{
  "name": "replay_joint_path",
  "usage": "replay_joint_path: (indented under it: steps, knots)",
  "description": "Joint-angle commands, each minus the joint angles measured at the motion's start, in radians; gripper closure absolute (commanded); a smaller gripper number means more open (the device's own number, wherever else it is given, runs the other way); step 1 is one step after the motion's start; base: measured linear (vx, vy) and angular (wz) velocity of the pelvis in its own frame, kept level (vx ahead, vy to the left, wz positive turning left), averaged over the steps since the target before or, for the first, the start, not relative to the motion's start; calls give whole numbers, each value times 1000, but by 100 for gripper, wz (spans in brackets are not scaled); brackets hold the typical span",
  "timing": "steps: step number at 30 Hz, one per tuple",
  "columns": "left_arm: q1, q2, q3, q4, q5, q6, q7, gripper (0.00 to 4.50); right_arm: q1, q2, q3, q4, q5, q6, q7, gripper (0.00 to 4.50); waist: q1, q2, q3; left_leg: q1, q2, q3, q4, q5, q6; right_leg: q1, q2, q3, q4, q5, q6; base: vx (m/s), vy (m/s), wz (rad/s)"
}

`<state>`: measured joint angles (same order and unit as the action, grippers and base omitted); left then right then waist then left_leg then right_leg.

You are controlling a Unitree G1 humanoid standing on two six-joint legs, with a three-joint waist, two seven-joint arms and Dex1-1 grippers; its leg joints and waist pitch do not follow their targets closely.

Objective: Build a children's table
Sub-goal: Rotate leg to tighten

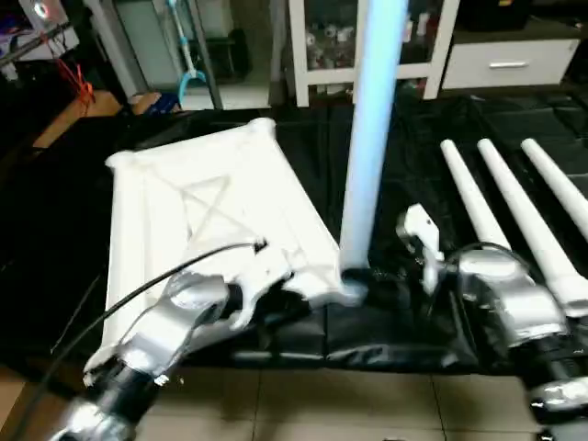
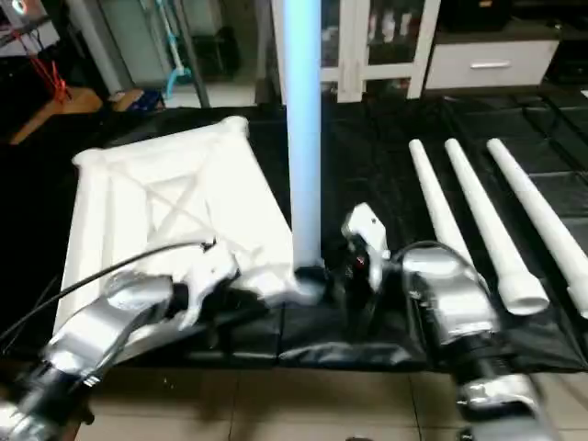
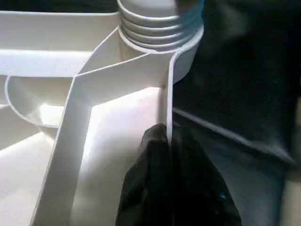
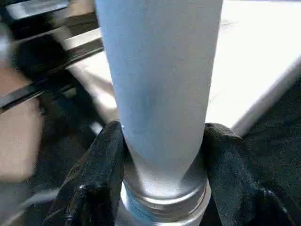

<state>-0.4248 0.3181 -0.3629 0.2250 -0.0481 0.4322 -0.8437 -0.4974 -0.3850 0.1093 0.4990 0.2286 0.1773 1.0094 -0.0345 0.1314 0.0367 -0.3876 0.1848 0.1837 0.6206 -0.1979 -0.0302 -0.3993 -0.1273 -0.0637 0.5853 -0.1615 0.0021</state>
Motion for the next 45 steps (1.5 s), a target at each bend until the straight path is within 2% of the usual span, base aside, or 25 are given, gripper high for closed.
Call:
replay_joint_path:
  steps: [1, 2, 7, 9, 10, 11, 13, 15, 16, 17, 20, 21, 22, 24, 26, 27, 28, 29, 31, 33, 34, 38, 39, 42, 45]
  knots:
    - [-51, -51, 33, 104, 37, 53, 151, 450, -22, 50, -32, 56, -49, -6, -200, 242, -8, -18, -54, 16, 20, -16, -95, -375, 7, 33, -9, 9, -74, -392, -178, 0, 0, 0]
    - [-51, -51, 33, 104, 37, 53, 151, 450, -22, 50, -32, 56, -49, -6, -200, 243, -12, -20, -52, 16, 19, -15, -95, -386, 6, 32, -8, 9, -76, -401, -174, 0, 0, 0]
    - [-162, -166, 92, 258, 63, 62, 351, 450, -48, 208, -64, 112, -143, -15, -614, 249, -41, -18, -51, 10, 10, -25, -97, -441, -6, 29, -9, 1, -89, -484, -134, 0, 0, 0]
    - [-181, -186, 97, 285, 68, 59, 381, 450, -56, 241, -69, 126, -158, -32, -687, 251, -49, -14, -55, 8, 12, -32, -98, -448, 5, 33, -11, -1, -91, -461, -132, 0, 0, 0]
    - [-181, -186, 97, 285, 68, 59, 381, 450, -56, 241, -69, 126, -158, -32, -687, 251, -51, -14, -54, 5, 12, -31, -98, -446, 9, 30, -10, -1, -92, -451, -134, 0, 0, 0]
    - [-202, -210, 98, 317, 72, 54, 411, 450, -67, 295, -48, 122, -182, -68, -739, 251, -51, -7, -55, 7, 12, -33, -99, -451, 9, 31, -10, -2, -90, -432, -142, 0, 0, 0]
    - [-220, -230, 94, 344, 71, 42, 425, 450, -79, 353, -38, 106, -175, -99, -753, 252, -56, -11, -54, 9, 10, -30, -99, -461, 6, 26, -9, -1, -93, -427, -145, 0, 0, 0]
    - [-211, -218, 85, 327, 71, 33, 400, 450, -80, 361, -42, 87, -143, -106, -698, 254, -53, -11, -55, 4, 13, -33, -102, -462, 18, 32, -11, -1, -89, -407, -151, 0, 0, 0]
    - [-202, -205, 79, 316, 71, 24, 376, 450, -77, 358, -48, 74, -125, -108, -668, 198, -53, -10, -59, 2, 15, -32, -101, -438, 28, 35, -11, 0, -83, -348, -165, 0, 0, 0]
    - [-198, -200, 76, 309, 70, 22, 366, 450, -75, 354, -52, 68, -116, -106, -653, 184, -53, -17, -61, 0, 15, -31, -100, -421, 36, 37, -11, 2, -83, -322, -172, 0, 0, 0]
    - [-152, -151, 37, 252, 70, -19, 272, 450, -59, 297, -70, 31, -88, -118, -585, 163, -55, -13, -63, -11, 17, -31, -96, -349, 79, 48, -14, -1, -72, -234, -198, 0, 0, 0]
    - [-133, -136, 28, 226, 68, -14, 249, 450, -52, 273, -74, 12, -83, -114, -566, 149, -54, -5, -63, -10, 17, -30, -94, -340, 81, 47, -15, -1, -70, -226, -201, 0, 0, 0]
    - [-106, -112, 15, 184, 61, -9, 209, 450, -47, 242, -80, -16, -73, -103, -535, 149, -53, -9, -65, -7, 19, -29, -91, -310, 90, 47, -14, 0, -67, -192, -210, 0, 0, 0]
    - [-82, -89, 2, 142, 50, -17, 160, 450, -44, 207, -89, -45, -65, -84, -487, 139, -49, 5, -65, -2, 20, -25, -86, -276, 102, 43, -12, 0, -62, -155, -224, 0, 0, 0]
    - [-63, -70, -5, 111, 39, -18, 125, 450, -43, 176, -93, -65, -52, -59, -435, 118, -38, 1, -65, -6, 20, -25, -83, -216, 118, 51, -11, -1, -54, -91, -235, 0, 0, 0]
    - [-51, -58, -6, 91, 31, -11, 108, 450, -40, 152, -92, -76, -42, -43, -394, 118, -32, 6, -67, -2, 20, -25, -80, -193, 125, 50, -11, -1, -49, -67, -245, 0, 0, 0]
    - [-40, -43, -7, 71, 27, -12, 94, 450, -40, 133, -90, -87, -34, -30, -362, 107, -30, 5, -67, 0, 21, -24, -80, -186, 128, 50, -9, -1, -50, -57, -249, 0, 0, 0]
    - [-26, -27, 1, 38, 9, 6, 74, 450, -42, 100, -77, -97, -28, -3, -303, 96, -27, -15, -73, 0, 21, -22, -76, -159, 139, 53, -9, 0, -48, -37, -256, 0, 0, 0]
    - [-14, -1, 13, -4, -15, 25, 44, 450, -53, 58, -53, -108, -21, 33, -227, 80, -16, -2, -70, 3, 21, -21, -75, -142, 153, 50, -9, 1, -44, -38, -262, 0, 0, 0]
    - [-5, 8, 17, -23, -27, 23, 23, 450, -58, 36, -39, -105, -19, 36, -183, 70, -5, -1, -69, 5, 22, -19, -75, -144, 153, 48, -9, 2, -45, -59, -260, 0, 0, 0]
    - [19, 38, 19, -53, -26, 17, 4, 450, -67, 19, -27, -93, -10, 34, -130, 70, -2, -21, -69, 4, 23, -18, -78, -158, 148, 49, -10, 3, -50, -81, -258, 0, 0, 0]
    - [46, 62, 24, -98, -38, 35, -20, 450, -76, 6, -30, -98, 7, 54, -87, 70, 13, 4, -63, 11, 26, -18, -85, -210, 105, 42, -8, 7, -51, -154, -239, 0, 0, 0]
    - [54, 67, 23, -113, -47, 42, -29, 450, -75, 0, -30, -105, 12, 61, -78, 70, 12, 1, -63, 9, 26, -18, -86, -215, 99, 44, -8, 7, -50, -153, -239, 0, 0, 0]
    - [65, 75, 14, -144, -68, 49, -57, 450, -67, -23, -25, -125, 29, 88, -34, 70, 17, 4, -65, 12, 25, -19, -85, -208, 86, 45, -7, 7, -47, -127, -241, 0, 0, 0]
    - [46, 77, 9, -145, -62, 45, -63, 450, -66, -38, -4, -137, 30, 108, 8, 70, 21, -2, -67, 9, 23, -19, -81, -175, 100, 47, -9, 8, -44, -102, -246, 0, 0, 0]
